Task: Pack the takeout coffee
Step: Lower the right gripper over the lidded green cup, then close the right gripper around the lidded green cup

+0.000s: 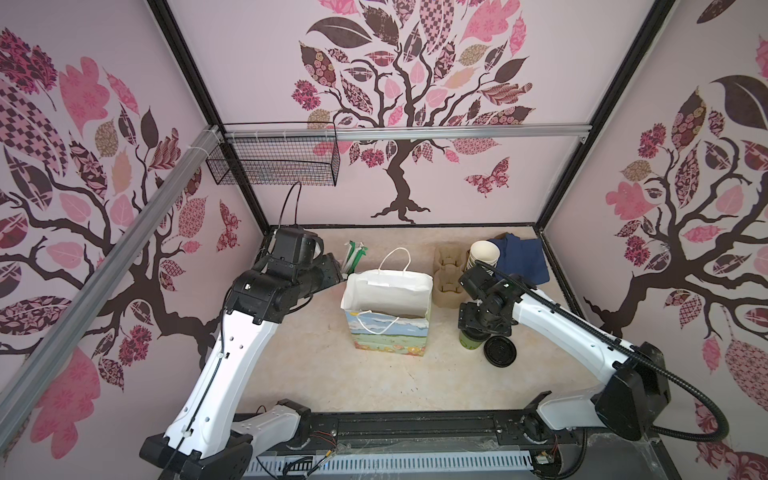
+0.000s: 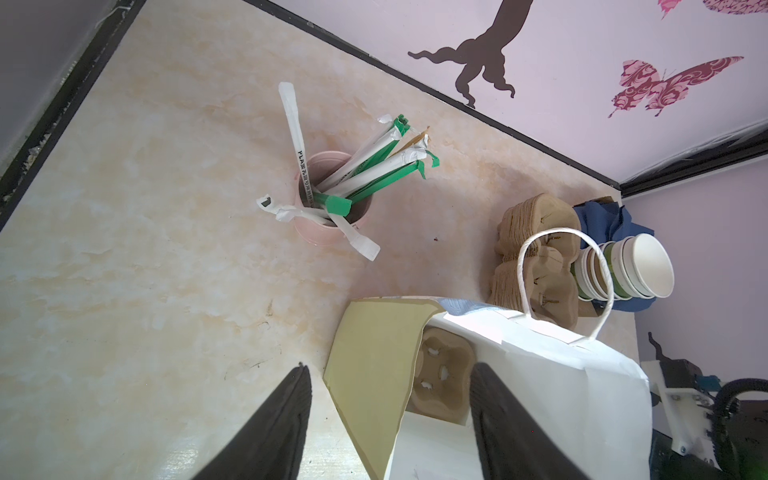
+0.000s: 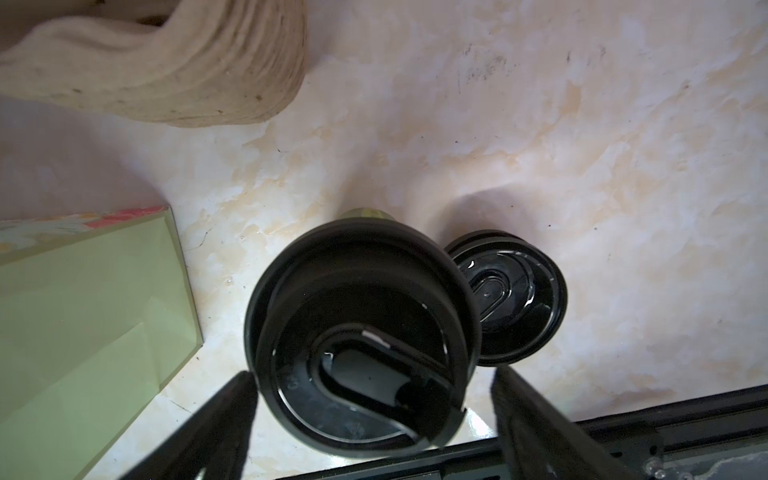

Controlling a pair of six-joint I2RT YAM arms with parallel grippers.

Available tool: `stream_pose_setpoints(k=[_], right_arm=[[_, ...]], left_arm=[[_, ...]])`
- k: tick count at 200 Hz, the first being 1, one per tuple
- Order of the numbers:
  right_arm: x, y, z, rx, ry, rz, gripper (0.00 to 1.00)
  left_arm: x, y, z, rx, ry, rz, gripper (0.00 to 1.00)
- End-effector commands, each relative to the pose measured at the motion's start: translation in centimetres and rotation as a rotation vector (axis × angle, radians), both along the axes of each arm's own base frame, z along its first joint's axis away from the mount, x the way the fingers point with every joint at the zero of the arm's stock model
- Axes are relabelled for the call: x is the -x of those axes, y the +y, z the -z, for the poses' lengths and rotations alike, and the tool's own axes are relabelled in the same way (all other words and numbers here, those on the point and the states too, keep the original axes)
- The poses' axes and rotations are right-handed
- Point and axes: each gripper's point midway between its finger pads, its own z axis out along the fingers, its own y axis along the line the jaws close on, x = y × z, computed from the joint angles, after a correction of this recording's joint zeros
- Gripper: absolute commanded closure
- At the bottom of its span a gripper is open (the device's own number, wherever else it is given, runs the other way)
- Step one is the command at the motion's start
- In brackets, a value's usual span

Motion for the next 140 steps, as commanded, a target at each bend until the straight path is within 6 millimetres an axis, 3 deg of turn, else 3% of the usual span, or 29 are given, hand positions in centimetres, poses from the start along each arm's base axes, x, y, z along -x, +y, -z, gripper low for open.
stream_pose_setpoints(k=[1,32,140], right_arm=[[-0.5,-0.1,-0.7,0.006,0.007,0.011,0.0],[-0.8,0.6,-1.8,-0.042,-0.019,-0.002,0.0],[-0.3,0.3,0.4,-0.033,0.049,-0.047,0.0]], left_arm=[[-0.4,0.1,0.2,-0.013,-0.007,-0.002,0.36],[-0.4,0.2,0.2,-0.015,-0.006,-0.006,0.36],[-0.3,0.2,0.2,-0.013,-0.005,-0.007,0.35]])
